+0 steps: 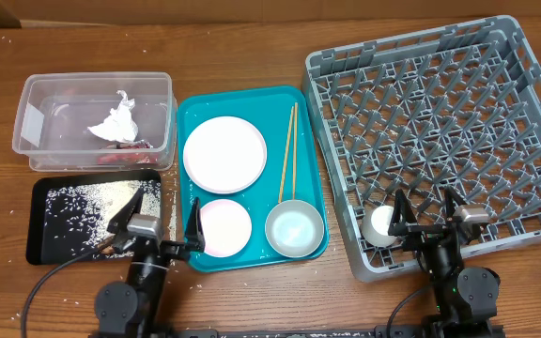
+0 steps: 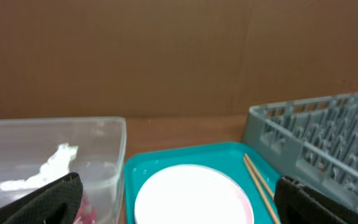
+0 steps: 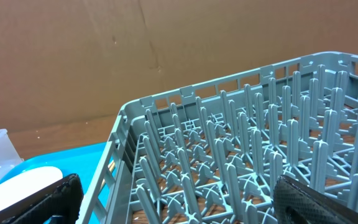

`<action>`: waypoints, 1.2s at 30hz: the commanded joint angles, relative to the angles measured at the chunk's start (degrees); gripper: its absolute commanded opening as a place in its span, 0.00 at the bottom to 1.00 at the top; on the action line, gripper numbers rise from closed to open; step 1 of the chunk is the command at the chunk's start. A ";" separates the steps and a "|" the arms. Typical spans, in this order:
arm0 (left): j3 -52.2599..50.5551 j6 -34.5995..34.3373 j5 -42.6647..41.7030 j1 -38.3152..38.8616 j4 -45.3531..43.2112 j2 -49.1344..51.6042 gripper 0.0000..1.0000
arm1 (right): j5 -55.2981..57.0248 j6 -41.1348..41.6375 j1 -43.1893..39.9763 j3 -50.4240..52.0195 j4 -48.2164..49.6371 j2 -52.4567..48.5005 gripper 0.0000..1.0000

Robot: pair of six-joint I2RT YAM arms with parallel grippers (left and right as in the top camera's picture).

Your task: Sort waste into correct bins and load items into the dishwasher

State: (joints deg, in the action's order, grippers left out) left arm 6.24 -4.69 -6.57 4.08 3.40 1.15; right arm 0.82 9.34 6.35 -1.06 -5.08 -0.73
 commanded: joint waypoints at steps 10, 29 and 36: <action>-5.97 -4.72 -0.52 -0.31 0.42 -0.72 1.00 | 0.17 -0.20 -0.42 0.59 0.39 0.50 1.00; -5.97 -4.72 -0.52 -0.31 0.39 -0.72 1.00 | 0.17 -0.20 -0.42 0.59 0.39 0.50 1.00; -5.97 -4.72 -0.52 -0.31 0.42 -0.72 1.00 | 0.17 -0.20 -0.44 0.59 0.39 0.50 1.00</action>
State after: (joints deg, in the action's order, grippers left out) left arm 0.47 -8.86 -7.11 4.08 3.62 0.95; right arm 0.86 9.34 6.35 -1.06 -5.15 -0.73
